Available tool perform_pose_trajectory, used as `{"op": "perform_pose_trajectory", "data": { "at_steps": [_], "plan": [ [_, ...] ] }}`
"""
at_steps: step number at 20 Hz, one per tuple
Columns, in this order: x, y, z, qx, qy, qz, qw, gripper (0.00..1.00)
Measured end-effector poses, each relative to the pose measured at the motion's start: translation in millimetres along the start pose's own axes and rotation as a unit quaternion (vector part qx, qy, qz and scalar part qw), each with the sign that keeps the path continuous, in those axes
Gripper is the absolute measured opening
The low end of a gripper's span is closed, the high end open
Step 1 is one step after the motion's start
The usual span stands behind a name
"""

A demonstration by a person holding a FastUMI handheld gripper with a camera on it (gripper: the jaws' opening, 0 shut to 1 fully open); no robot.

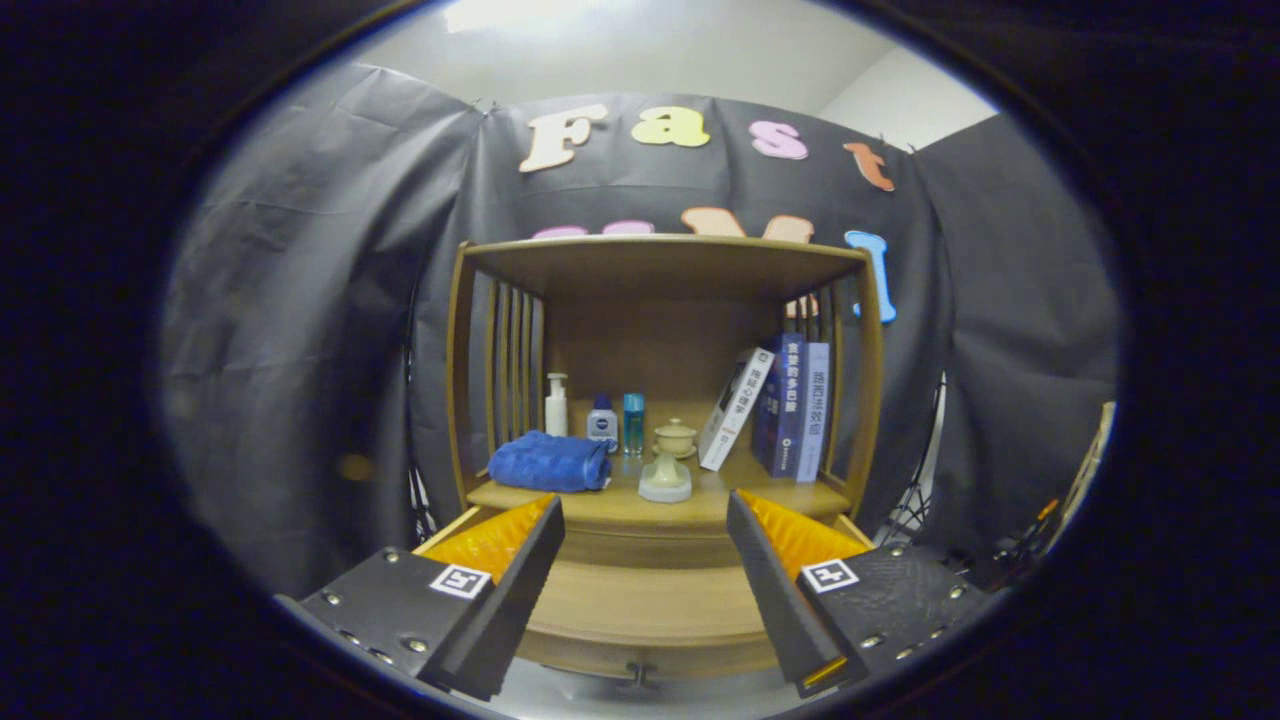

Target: Pull open the drawer, take out the items inside it, and place them on the countertop above the cabinet.

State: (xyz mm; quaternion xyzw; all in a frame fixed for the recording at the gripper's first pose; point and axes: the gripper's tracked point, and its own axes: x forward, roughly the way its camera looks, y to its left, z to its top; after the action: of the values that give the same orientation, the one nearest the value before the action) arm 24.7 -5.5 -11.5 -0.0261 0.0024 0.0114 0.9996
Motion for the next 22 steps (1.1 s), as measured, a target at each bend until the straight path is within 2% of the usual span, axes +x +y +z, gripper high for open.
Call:
{"op": "perform_pose_trajectory", "data": {
  "at_steps": [9,22],
  "plan": [
    [-50,-49,-34,0.055,0.018,-0.021,0.998,0.98],
    [-61,-30,-112,0.04,0.059,-0.004,0.997,0.98]
  ]
}}
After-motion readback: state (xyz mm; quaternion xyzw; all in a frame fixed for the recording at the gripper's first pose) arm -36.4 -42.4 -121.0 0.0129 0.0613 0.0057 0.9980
